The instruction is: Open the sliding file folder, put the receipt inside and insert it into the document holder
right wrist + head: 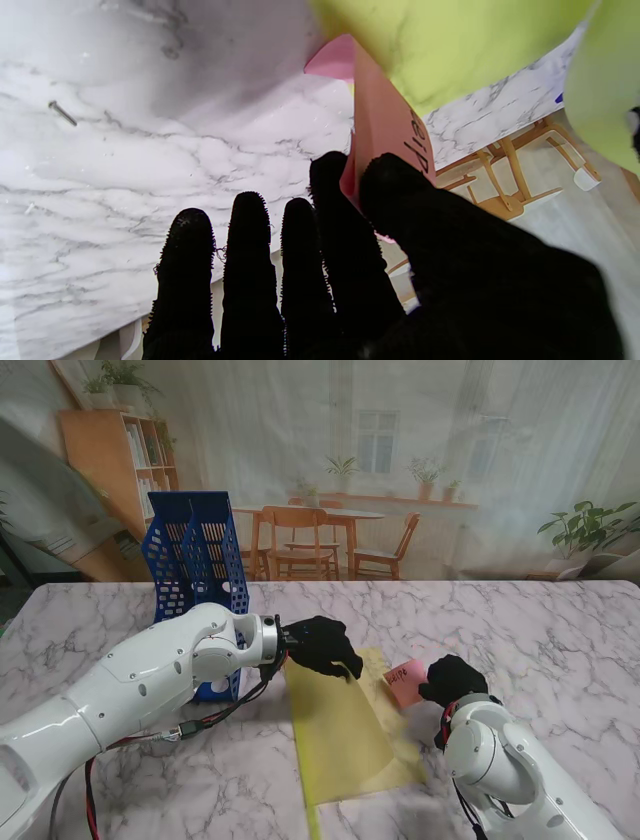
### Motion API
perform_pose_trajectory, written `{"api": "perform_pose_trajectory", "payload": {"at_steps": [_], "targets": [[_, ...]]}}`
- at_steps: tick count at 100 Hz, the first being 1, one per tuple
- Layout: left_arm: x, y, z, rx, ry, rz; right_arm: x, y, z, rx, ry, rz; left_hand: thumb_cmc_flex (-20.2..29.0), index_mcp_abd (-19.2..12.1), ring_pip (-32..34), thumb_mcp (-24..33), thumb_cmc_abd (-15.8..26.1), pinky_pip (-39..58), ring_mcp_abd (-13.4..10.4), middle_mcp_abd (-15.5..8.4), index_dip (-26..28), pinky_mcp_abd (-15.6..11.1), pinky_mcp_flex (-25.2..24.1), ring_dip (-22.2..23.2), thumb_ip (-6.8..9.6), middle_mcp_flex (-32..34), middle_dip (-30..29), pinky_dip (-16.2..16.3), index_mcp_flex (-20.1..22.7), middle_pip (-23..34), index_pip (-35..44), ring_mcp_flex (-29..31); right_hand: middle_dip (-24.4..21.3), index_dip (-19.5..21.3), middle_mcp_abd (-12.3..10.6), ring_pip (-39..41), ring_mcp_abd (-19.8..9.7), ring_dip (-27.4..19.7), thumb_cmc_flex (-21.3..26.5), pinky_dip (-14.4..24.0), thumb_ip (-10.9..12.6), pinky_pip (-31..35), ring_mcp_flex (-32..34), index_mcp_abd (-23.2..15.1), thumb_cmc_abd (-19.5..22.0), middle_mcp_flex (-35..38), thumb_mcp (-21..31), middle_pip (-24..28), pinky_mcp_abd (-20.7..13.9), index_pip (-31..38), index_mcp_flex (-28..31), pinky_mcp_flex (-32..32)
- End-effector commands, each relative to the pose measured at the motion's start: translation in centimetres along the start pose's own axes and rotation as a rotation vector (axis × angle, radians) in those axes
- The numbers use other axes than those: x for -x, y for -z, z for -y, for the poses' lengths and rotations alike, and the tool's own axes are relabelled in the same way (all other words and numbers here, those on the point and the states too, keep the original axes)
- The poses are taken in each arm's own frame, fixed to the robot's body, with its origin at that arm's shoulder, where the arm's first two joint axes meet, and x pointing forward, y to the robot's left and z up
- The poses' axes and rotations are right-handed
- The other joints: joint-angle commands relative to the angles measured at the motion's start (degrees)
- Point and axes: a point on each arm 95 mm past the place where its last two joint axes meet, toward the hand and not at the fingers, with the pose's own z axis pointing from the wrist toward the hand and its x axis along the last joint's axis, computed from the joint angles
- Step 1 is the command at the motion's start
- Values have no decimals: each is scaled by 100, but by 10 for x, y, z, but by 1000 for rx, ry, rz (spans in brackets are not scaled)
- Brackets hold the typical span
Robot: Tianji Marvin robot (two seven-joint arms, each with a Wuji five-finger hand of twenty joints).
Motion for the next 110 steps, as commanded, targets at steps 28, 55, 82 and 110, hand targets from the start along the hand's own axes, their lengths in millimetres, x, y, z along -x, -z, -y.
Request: {"api": "perform_pose_trajectory", "payload": {"at_steps": [28,55,82,110], "targets": [[1,-1,0,14,-6,-4,-12,8,-5,-66,-93,-30,466,-115,226,180,730,115,142,-33,437,-220,-54,58,49,45,45,65,521,118,955,37,95,152,49,408,81,110,95,118,212,383,150,37,-230,142,469,236,-203,308,266,113],[1,-1,-2,13,-5,-3,-11,15,-12,-92,-114,-51,466,-107,229,188,741,117,140,-28,433,-219,-52,57,52,39,43,65,513,117,956,33,91,158,66,407,95,102,109,93,221,405,141,53,-210,142,460,209,-191,298,249,97],[1,-3,-3,8,-4,-3,-21,10,7,-167,-106,-27,466,-106,233,188,744,118,143,-33,430,-228,-51,57,53,37,41,66,510,122,954,30,97,168,77,395,98,98,128,62,216,385,116,63,-183,123,437,199,-196,282,251,62],[0,-5,-3,-2,2,-1,-36,4,26,-233,-78,-12,466,-105,235,184,745,116,141,-31,425,-226,-55,55,54,33,40,65,504,122,955,29,109,196,53,421,90,109,115,66,199,421,118,7,-123,108,388,213,-222,275,199,76]]}}
